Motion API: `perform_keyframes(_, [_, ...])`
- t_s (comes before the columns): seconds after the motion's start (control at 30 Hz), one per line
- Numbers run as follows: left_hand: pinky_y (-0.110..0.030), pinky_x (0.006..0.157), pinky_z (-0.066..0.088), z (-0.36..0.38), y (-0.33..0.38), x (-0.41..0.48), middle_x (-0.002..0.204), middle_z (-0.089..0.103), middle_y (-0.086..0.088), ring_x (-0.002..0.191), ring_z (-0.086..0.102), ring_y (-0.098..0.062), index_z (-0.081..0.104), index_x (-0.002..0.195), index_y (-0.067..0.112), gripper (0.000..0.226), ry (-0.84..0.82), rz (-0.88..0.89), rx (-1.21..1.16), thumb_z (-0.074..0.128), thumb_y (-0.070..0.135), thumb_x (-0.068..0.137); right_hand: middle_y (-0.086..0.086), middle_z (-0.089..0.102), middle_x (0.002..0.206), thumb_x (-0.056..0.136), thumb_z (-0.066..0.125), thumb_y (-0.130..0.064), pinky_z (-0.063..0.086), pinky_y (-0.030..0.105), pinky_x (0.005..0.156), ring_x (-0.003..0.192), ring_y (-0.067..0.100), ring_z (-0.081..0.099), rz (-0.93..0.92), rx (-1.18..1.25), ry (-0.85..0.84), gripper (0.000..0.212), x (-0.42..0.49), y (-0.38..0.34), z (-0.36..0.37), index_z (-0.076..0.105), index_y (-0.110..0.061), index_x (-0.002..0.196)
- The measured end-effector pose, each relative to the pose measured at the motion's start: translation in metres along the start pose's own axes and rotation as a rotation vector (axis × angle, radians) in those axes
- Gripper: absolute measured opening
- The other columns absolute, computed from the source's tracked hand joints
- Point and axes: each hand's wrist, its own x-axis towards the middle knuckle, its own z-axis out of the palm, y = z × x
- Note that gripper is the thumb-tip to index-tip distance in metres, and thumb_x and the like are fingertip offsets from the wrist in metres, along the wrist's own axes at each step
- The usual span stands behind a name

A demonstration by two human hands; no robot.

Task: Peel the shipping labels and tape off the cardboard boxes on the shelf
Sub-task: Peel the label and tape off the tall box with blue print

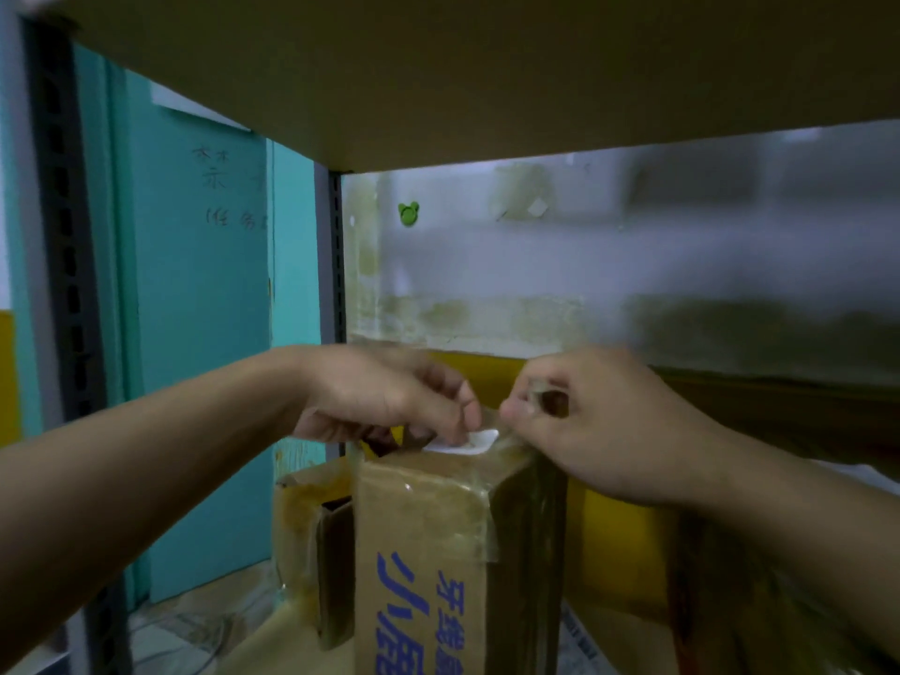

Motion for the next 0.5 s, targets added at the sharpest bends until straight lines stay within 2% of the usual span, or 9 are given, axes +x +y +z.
perform_keyframes(0.07, [-0.024,0.065,0.044,0.002,-0.008,-0.007,0.093,0.061,-0.003,0.081,0.055,-0.015,0.065,0.102,0.02,0.011,0.026,0.091,0.028,0.066,0.015,0.092,-0.003,0.064,0.073,0.09,0.055,-0.046,0.048,0.034,0.067,0.071,0.008,0.057,0.002,0.023,-0.051,0.026,-0.001,-0.001,-0.002,0.067,-0.025,0.081])
perform_keyframes(0.13, [-0.022,0.076,0.049,0.003,-0.01,-0.016,0.106,0.069,0.006,0.094,0.064,-0.01,0.064,0.114,0.027,0.02,-0.001,0.152,0.103,0.066,0.029,0.094,0.0,0.065,0.072,0.09,0.056,-0.045,0.049,0.037,0.069,0.068,0.01,0.058,-0.011,0.109,-0.106,0.026,0.002,-0.001,-0.004,0.069,-0.024,0.083])
perform_keyframes(0.23, [-0.028,0.099,0.047,0.002,-0.004,-0.023,0.124,0.063,0.02,0.118,0.058,-0.001,0.056,0.126,0.044,0.056,-0.107,0.19,0.279,0.064,0.069,0.077,0.001,0.069,0.073,0.092,0.06,-0.041,0.051,0.037,0.072,0.07,0.014,0.062,-0.061,0.235,-0.145,0.027,0.007,0.001,-0.006,0.073,-0.02,0.083])
perform_keyframes(0.3, [-0.038,0.107,0.043,0.004,0.002,-0.023,0.131,0.059,0.02,0.125,0.053,-0.003,0.049,0.134,0.046,0.086,-0.168,0.219,0.39,0.055,0.091,0.061,0.001,0.07,0.072,0.087,0.056,-0.043,0.048,0.027,0.066,0.064,0.009,0.061,-0.093,0.326,-0.178,0.031,0.007,-0.002,-0.009,0.075,-0.02,0.079])
perform_keyframes(0.33, [-0.039,0.108,0.043,0.005,0.006,-0.023,0.133,0.058,0.018,0.126,0.053,-0.006,0.046,0.137,0.045,0.094,-0.201,0.232,0.428,0.052,0.094,0.057,0.001,0.07,0.071,0.084,0.055,-0.044,0.046,0.023,0.062,0.061,0.008,0.059,-0.096,0.367,-0.195,0.032,0.006,-0.002,-0.012,0.076,-0.02,0.079])
perform_keyframes(0.4, [-0.039,0.104,0.047,0.007,0.008,-0.02,0.131,0.062,0.013,0.121,0.058,-0.009,0.044,0.14,0.039,0.092,-0.26,0.259,0.421,0.064,0.081,0.061,-0.001,0.07,0.071,0.088,0.061,-0.043,0.045,0.02,0.06,0.063,0.013,0.061,-0.091,0.417,-0.248,0.031,0.005,0.001,-0.017,0.077,-0.018,0.081])
perform_keyframes(0.47, [-0.039,0.1,0.051,0.01,0.008,-0.018,0.126,0.066,0.011,0.115,0.063,-0.009,0.046,0.139,0.035,0.079,-0.256,0.288,0.382,0.083,0.048,0.071,-0.002,0.071,0.072,0.083,0.064,-0.034,0.045,0.016,0.061,0.064,0.009,0.061,-0.083,0.434,-0.301,0.02,0.004,0.006,-0.023,0.077,-0.019,0.085])
perform_keyframes(0.5, [-0.039,0.099,0.052,0.011,0.006,-0.016,0.124,0.066,0.011,0.114,0.064,-0.009,0.048,0.137,0.036,0.076,-0.223,0.308,0.376,0.086,0.035,0.071,-0.005,0.07,0.07,0.08,0.063,-0.03,0.042,0.012,0.06,0.062,0.003,0.059,-0.077,0.436,-0.322,0.018,0.003,0.007,-0.025,0.077,-0.021,0.087])
